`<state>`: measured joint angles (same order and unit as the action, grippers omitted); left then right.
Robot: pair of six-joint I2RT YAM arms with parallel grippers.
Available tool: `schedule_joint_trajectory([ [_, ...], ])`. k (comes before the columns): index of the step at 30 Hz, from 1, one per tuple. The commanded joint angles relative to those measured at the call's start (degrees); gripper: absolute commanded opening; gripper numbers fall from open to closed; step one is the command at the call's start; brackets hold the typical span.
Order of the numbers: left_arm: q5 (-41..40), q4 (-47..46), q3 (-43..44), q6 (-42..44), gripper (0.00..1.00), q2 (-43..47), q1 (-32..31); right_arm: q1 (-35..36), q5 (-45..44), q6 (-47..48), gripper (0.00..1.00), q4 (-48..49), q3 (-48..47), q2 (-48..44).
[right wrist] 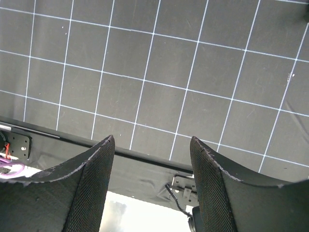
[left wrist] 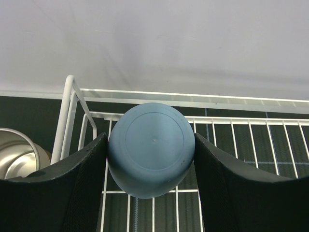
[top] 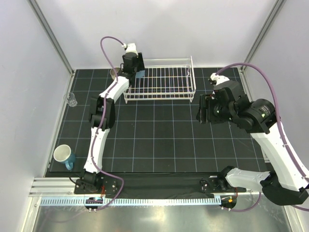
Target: Load the cups into the dish rack
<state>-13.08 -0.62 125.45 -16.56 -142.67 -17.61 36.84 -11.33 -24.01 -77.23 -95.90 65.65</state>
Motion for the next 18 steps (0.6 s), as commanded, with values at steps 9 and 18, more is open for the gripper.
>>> schedule_joint_trajectory([
  [9, -1.77, -0.44, 2.26, -0.49, 0.69, 2.04, 0.47, -2.3, 2.02, 2.74, 0.65, 2.61, 0.27, -3.15],
  [18, -2.04, 2.38, 1.64, -0.05, 1.0, 4.94, -0.32, -2.39, 3.42, 2.92, 0.65, 4.1, 2.55, -5.97],
])
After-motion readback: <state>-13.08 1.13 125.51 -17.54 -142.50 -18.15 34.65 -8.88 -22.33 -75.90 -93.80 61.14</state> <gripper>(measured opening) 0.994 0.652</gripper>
